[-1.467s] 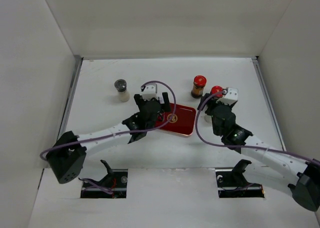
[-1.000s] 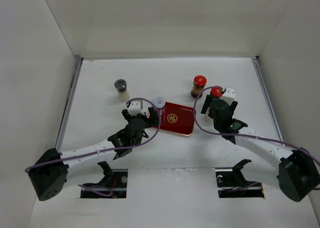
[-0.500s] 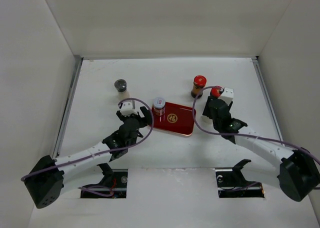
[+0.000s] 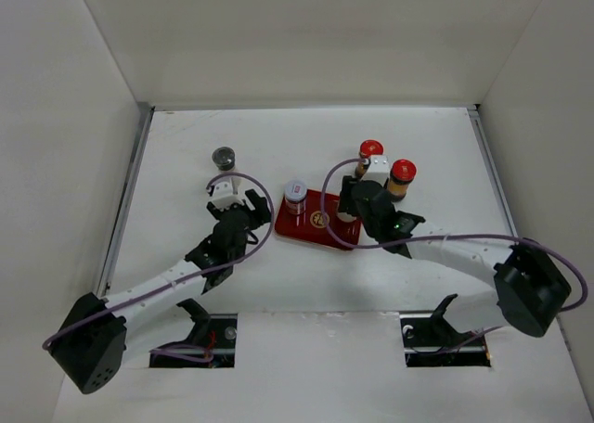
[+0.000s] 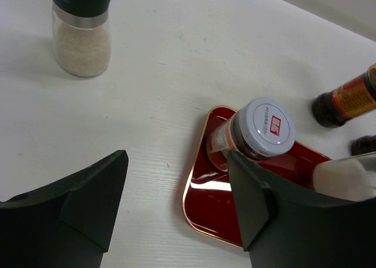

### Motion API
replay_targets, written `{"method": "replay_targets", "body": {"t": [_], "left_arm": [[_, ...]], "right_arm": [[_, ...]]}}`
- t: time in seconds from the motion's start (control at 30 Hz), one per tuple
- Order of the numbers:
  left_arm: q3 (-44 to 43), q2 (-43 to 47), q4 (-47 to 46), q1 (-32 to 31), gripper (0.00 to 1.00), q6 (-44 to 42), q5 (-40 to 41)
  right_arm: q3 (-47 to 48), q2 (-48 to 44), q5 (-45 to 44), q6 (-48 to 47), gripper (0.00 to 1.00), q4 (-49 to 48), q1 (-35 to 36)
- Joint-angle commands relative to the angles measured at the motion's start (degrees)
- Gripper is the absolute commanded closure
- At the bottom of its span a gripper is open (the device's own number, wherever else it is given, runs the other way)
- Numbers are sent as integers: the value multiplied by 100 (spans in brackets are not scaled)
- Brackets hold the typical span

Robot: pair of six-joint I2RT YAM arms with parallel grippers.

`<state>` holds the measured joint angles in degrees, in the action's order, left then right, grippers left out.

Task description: Organize the condiment bottles

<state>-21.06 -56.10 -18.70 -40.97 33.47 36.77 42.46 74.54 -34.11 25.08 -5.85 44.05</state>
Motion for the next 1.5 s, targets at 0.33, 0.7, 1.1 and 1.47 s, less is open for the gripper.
{"method": "replay_targets", "body": {"t": [0.33, 0.7, 1.1, 1.47], "left_arm": [[-1163, -586, 428, 875, 11, 80, 22], [-2446, -1886, 1008, 2194, 8, -25, -311], [-3852, -3468, 1307, 2485, 9, -324, -610], [-3941, -3480, 1360, 2502, 53, -315, -461]], "right_arm": [[105, 500, -448, -337, 22, -1032, 29], [-185, -835, -255, -513, 0, -778, 37], [-344, -1276, -78, -513, 0, -716, 274], [-563, -1609, -52, -522, 0, -769, 91]]}}
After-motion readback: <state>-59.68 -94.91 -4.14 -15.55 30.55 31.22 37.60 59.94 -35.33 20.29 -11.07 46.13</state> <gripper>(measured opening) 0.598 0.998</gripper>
